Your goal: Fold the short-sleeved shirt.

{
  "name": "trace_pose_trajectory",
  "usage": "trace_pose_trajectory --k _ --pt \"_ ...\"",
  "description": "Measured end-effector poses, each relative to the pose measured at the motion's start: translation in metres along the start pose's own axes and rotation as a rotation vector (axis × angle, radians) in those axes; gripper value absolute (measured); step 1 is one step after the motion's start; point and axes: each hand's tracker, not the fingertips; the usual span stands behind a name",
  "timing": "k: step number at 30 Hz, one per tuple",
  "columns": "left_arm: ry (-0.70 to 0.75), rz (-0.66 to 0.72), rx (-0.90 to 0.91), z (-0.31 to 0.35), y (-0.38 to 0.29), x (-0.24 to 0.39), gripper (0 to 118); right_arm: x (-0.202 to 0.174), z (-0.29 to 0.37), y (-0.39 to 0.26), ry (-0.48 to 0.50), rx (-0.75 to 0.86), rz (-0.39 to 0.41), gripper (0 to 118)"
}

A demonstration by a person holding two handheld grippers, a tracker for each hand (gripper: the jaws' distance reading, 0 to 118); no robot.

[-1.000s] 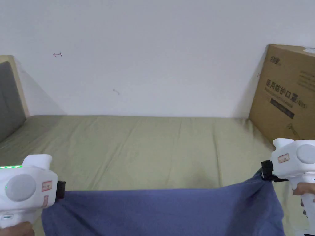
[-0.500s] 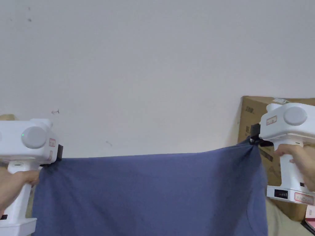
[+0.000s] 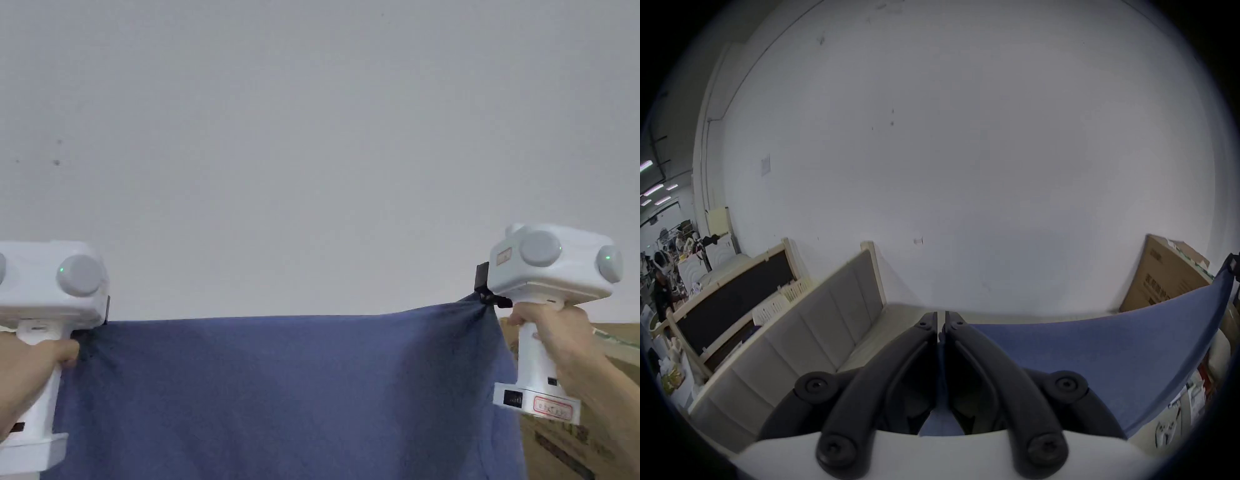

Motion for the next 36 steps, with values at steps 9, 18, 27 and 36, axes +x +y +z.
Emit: trace_pose_trajectory --k 9,18,27,36 --pt "0.006 0.048 0.092 -0.033 0.049 -0.004 2 -0.027 -0.032 0.034 0.008 0.072 0.026 3" --pt "0.043 0.010 -0.120 -0.126 -0.085 0.013 2 -0.020 -0.120 -0.090 -0.046 -0.178 0.102 3" --pt "0.080 -0.042 -0.412 -0.216 -0.290 0.044 2 0.016 -0.207 -0.293 -0.126 -0.548 0.138 3" --pt "0.071 -0.095 -0.541 -0.211 -0.392 0.033 2 0.063 -0.215 -0.411 -0.159 -0.737 0.112 3"
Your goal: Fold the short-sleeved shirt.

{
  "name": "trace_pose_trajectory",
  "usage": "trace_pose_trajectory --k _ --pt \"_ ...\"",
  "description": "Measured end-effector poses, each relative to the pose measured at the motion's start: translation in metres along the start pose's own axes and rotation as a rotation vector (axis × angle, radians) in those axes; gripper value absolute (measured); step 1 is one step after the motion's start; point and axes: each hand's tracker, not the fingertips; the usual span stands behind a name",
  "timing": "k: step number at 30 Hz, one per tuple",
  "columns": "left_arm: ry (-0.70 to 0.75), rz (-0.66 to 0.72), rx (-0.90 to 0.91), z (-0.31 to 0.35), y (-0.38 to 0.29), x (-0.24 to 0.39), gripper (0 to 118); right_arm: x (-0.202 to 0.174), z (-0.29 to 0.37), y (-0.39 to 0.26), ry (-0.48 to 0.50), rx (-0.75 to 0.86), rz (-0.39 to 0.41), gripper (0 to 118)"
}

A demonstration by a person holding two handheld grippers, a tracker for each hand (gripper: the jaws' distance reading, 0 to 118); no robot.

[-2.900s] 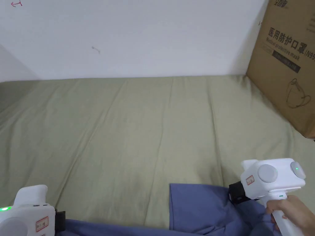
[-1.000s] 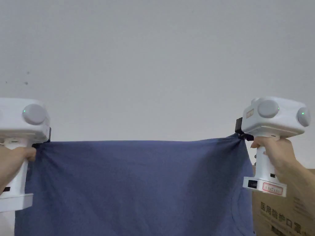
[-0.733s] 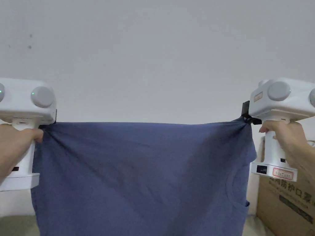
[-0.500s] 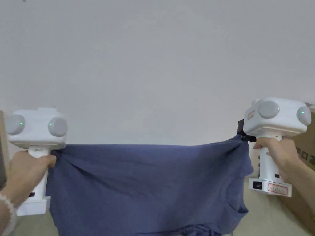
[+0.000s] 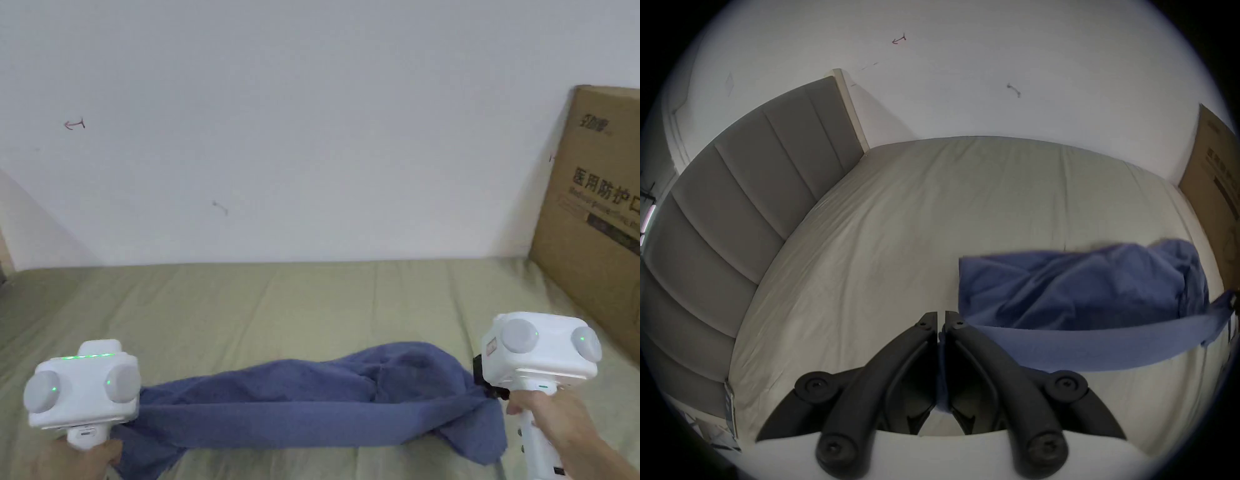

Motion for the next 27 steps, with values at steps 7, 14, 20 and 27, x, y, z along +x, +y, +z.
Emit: trace_pose_trajectory --k 7,14,20,27 --pt "-0.063 -0.031 0.027 0.067 -0.061 -0.038 2 0.025 0.050 -0.063 0.066 0.019 -0.035 3" --pt "-0.065 -0.122 0.039 0.161 -0.158 -0.083 2 0.049 0.148 -0.182 0.110 0.077 -0.034 3" --pt "-0.100 -0.126 0.003 0.227 -0.261 -0.123 2 0.075 0.212 -0.316 0.093 0.060 0.045 3" --pt "-0.109 -0.136 -0.049 0.263 -0.355 -0.153 2 0.106 0.245 -0.430 0.099 -0.011 -0.021 3"
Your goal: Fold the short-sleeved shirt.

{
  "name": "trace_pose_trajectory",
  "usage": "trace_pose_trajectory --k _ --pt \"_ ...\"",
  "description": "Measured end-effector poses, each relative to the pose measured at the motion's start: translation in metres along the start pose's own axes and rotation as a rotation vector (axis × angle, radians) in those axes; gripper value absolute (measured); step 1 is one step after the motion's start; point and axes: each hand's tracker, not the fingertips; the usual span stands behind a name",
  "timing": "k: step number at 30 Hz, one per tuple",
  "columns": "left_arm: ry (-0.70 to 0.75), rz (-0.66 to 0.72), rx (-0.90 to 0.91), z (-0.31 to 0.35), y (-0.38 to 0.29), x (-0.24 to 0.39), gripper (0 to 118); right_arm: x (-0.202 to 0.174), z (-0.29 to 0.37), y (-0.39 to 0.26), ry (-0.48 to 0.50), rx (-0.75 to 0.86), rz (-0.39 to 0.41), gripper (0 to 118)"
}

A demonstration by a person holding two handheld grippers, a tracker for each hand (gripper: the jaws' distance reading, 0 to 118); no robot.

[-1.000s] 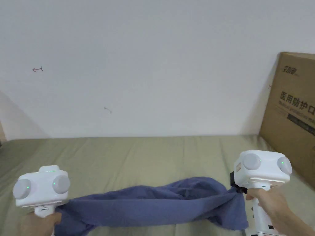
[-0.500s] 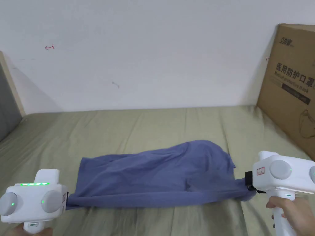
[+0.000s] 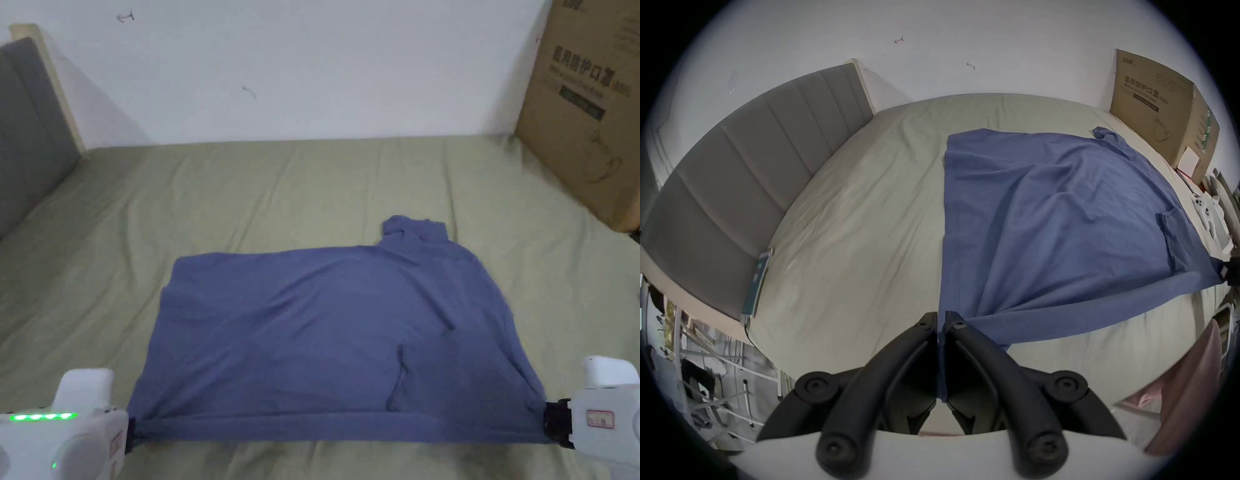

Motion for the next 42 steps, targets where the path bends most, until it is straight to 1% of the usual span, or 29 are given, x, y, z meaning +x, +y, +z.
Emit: trace_pose_trajectory --k 2,3,4,5,6,8,9,10,11,12,13,14,16,17,18,19,20,21,22,25,27,28,30,31,32,38,39,41,42 --pt "0.001 0.000 0.019 0.005 -0.016 -0.003 2 0.006 0.000 -0.015 -0.001 -0.015 -0.006 3" --pt "0.003 -0.001 0.022 0.008 -0.021 -0.002 4 0.009 -0.002 -0.020 0.002 -0.036 -0.029 3" --pt "-0.004 0.008 0.033 0.008 -0.024 -0.003 6 0.011 -0.004 -0.023 0.009 -0.037 -0.040 3" --pt "-0.011 0.007 0.033 0.008 -0.025 -0.004 15 0.013 -0.005 -0.026 0.017 -0.022 -0.056 3" --pt "-0.011 0.008 0.030 0.008 -0.025 -0.004 15 0.012 -0.004 -0.027 0.016 -0.019 -0.062 3" --pt "0.001 0.021 0.033 0.010 -0.027 -0.001 25 0.012 0.000 -0.029 0.028 0.012 -0.060 3" --pt "-0.009 0.029 0.041 0.010 -0.029 -0.003 45 0.011 0.001 -0.028 0.024 0.013 -0.059 4" --pt "-0.029 0.051 0.042 0.013 -0.030 -0.004 68 0.011 0.003 -0.025 0.021 0.012 -0.058 10" --pt "-0.061 0.082 0.024 0.019 -0.032 -0.002 83 0.010 0.006 -0.024 0.002 0.016 -0.058 26" --pt "-0.093 0.103 0.036 0.024 -0.034 -0.003 92 0.009 0.011 -0.023 -0.013 0.028 -0.049 52" --pt "-0.120 0.108 0.049 0.030 -0.035 -0.004 93 0.008 0.015 -0.023 -0.010 0.047 -0.034 87" --pt "-0.114 0.104 0.049 0.036 -0.037 -0.004 93 0.007 0.023 -0.024 -0.009 0.076 -0.016 98" --pt "-0.134 0.100 0.068 0.047 -0.040 -0.002 92 0.006 0.035 -0.026 -0.006 0.131 0.003 98" --pt "-0.145 0.098 0.081 0.052 -0.044 -0.001 88 0.005 0.040 -0.029 -0.006 0.124 -0.008 97" --pt "-0.148 0.102 0.094 0.057 -0.049 0.001 75 0.006 0.046 -0.032 0.025 0.152 -0.009 94" --pt "-0.149 0.103 0.099 0.059 -0.053 0.004 44 0.005 0.050 -0.035 0.056 0.170 -0.007 80" --pt "-0.153 0.098 0.099 0.060 -0.059 0.008 14 0.003 0.053 -0.039 0.049 0.167 -0.006 55" --pt "-0.160 0.088 0.089 0.059 -0.063 0.011 0 0.000 0.055 -0.043 0.043 0.174 0.002 20" --pt "-0.156 0.082 0.087 0.059 -0.068 0.015 0 -0.003 0.054 -0.047 0.011 0.188 0.020 0" --pt "-0.162 0.097 0.085 0.062 -0.078 0.020 0 -0.006 0.047 -0.053 0.024 0.169 0.052 0" --pt "-0.158 0.113 0.093 0.056 -0.079 0.013 3 -0.007 0.042 -0.055 0.021 0.150 0.047 0" --pt "-0.153 0.116 0.092 0.054 -0.078 0.011 27 -0.007 0.041 -0.056 0.021 0.142 0.045 0" --pt "-0.136 0.122 0.071 0.049 -0.075 0.006 89 -0.006 0.038 -0.055 0.023 0.136 0.040 0" --pt "-0.137 0.131 0.064 0.044 -0.073 0.003 114 -0.006 0.037 -0.055 0.020 0.132 0.037 0" --pt "-0.134 0.139 0.055 0.039 -0.072 0.001 118 -0.005 0.036 -0.055 0.019 0.128 0.036 0" --pt "-0.136 0.185 0.039 0.001 -0.061 -0.008 108 -0.003 0.029 -0.056 0.024 0.099 0.018 0" --pt "-0.141 0.202 0.030 -0.008 -0.059 -0.010 96 -0.002 0.028 -0.056 0.025 0.094 0.017 0" --pt "-0.154 0.206 -0.057 -0.029 -0.061 -0.010 39 -0.001 0.026 -0.058 0.022 0.085 0.013 0" --pt "-0.135 0.209 -0.084 -0.032 -0.064 -0.007 3 -0.001 0.026 -0.058 0.022 0.080 0.012 0"
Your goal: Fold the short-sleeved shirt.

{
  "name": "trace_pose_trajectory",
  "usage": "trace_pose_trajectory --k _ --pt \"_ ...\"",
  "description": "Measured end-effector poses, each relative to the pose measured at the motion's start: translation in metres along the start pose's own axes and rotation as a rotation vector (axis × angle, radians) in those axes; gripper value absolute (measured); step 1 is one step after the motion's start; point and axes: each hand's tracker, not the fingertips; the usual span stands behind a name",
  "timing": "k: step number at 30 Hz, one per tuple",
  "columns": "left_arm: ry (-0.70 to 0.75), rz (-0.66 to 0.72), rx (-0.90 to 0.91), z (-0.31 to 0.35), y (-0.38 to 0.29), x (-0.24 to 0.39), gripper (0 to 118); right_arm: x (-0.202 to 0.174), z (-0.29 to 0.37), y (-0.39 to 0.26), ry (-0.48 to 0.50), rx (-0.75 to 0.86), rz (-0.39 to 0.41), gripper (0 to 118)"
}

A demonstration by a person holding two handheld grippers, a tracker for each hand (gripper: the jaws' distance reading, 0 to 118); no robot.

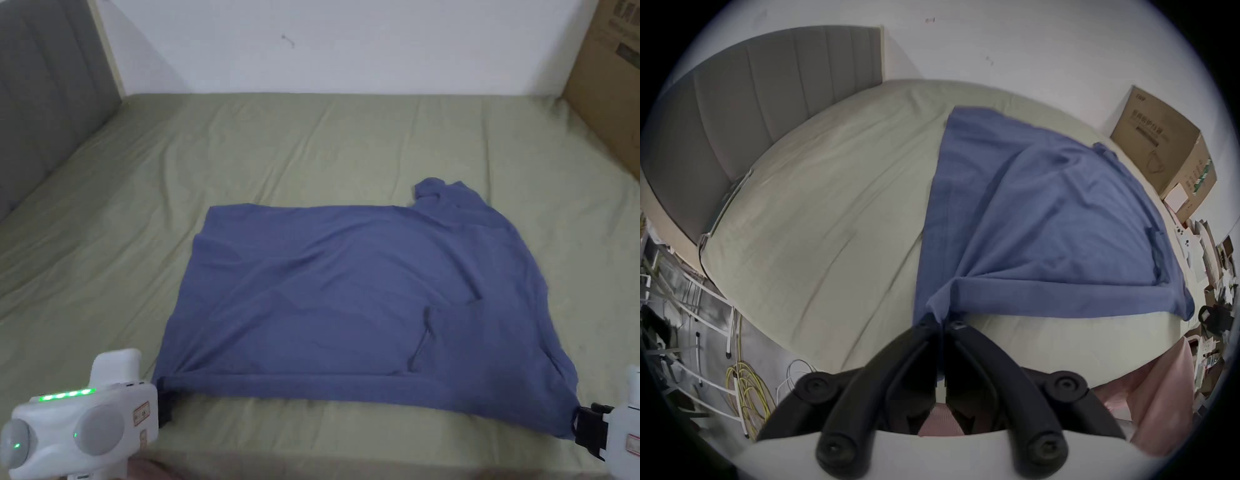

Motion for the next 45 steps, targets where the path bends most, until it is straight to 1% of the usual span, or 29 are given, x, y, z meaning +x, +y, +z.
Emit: trace_pose_trajectory --k 1,4,6,7,8,9,10,11,13,14,15,16,17,19,21,23,24,26,27,30,31,34,38,40,41,42,43,44,45 --pt "-0.012 -0.009 0.052 0.009 -0.006 0.005 3 0.001 0.002 0.000 0.000 -0.003 -0.004 0" --pt "-0.022 -0.011 0.076 0.020 0.000 0.005 3 0.003 0.007 0.002 0.013 0.009 -0.017 0" --pt "-0.025 -0.010 0.072 0.026 0.001 0.010 3 0.003 0.007 0.005 0.030 0.023 0.009 0" --pt "-0.024 -0.014 0.070 0.027 0.001 0.012 3 0.002 0.007 0.008 0.025 0.021 0.016 6" --pt "-0.018 -0.023 0.071 0.027 0.000 0.014 3 0.002 0.006 0.011 0.022 0.021 0.023 24" --pt "-0.013 -0.036 0.067 0.028 -0.001 0.016 3 0.003 0.004 0.013 0.018 0.026 0.023 55" --pt "-0.005 -0.047 0.064 0.028 -0.001 0.018 3 0.004 0.000 0.016 0.004 0.024 0.020 82" --pt "-0.006 -0.047 0.065 0.028 -0.002 0.019 3 0.005 -0.004 0.020 0.002 0.008 0.018 82" --pt "-0.005 -0.041 0.058 0.028 -0.001 0.019 3 0.009 -0.012 0.022 0.019 0.011 0.008 82" --pt "-0.006 -0.036 0.058 0.028 -0.001 0.019 3 0.011 -0.023 0.024 0.029 -0.039 0.023 79" --pt "-0.005 -0.035 0.057 0.028 0.000 0.019 3 0.011 -0.031 0.025 0.015 -0.095 0.034 66" --pt "-0.001 -0.037 0.055 0.029 0.000 0.020 3 0.009 -0.037 0.023 0.018 -0.131 0.065 23" --pt "0.008 -0.044 0.058 0.028 0.000 0.018 3 0.007 -0.042 0.018 0.000 -0.124 0.101 0" --pt "0.021 -0.060 0.060 0.028 0.000 0.020 3 0.007 -0.054 0.010 -0.063 -0.189 0.130 0" --pt "0.024 -0.061 0.059 0.027 0.001 0.018 3 0.012 -0.043 0.010 0.003 -0.140 0.034 0" --pt "0.023 -0.056 0.057 0.029 0.002 0.019 3 0.015 -0.033 0.020 0.027 -0.101 -0.011 0" --pt "0.021 -0.051 0.055 0.030 0.005 0.019 3 0.015 -0.031 0.022 0.025 -0.108 0.010 0" --pt "0.023 -0.051 0.055 0.033 0.010 0.018 3 0.014 -0.026 0.026 0.001 -0.092 0.028 0" --pt "0.027 -0.046 0.057 0.036 0.013 0.018 3 0.015 -0.026 0.034 0.008 -0.090 0.029 0" --pt "0.024 -0.030 0.064 0.044 0.032 0.015 3 0.019 -0.017 0.054 0.049 -0.060 -0.023 0" --pt "0.016 -0.036 0.074 0.047 0.042 0.015 3 0.020 -0.017 0.065 0.046 -0.028 -0.042 0" --pt "0.038 -0.048 0.097 0.046 0.081 0.017 3 0.019 -0.021 0.099 0.043 0.013 -0.046 0" --pt "0.044 -0.066 0.117 0.023 0.135 0.026 3 0.011 -0.051 0.149 0.021 0.017 -0.045 0" --pt "0.052 -0.109 0.070 0.003 0.156 0.032 3 0.007 -0.074 0.168 0.009 -0.004 -0.044 0" --pt "0.056 -0.139 0.045 -0.010 0.164 0.035 3 0.004 -0.088 0.175 -0.011 -0.027 -0.025 0" --pt "0.057 -0.157 0.043 -0.021 0.170 0.039 6 0.001 -0.101 0.180 -0.029 -0.033 -0.024 0" --pt "0.067 -0.171 0.046 -0.028 0.173 0.042 22 -0.002 -0.111 0.184 -0.038 -0.047 -0.012 1" --pt "0.087 -0.188 0.033 -0.036 0.175 0.044 46 -0.004 -0.122 0.186 -0.059 -0.068 0.001 7" --pt "0.119 -0.197 0.012 -0.041 0.175 0.046 76 -0.007 -0.128 0.186 -0.082 -0.083 0.003 19"
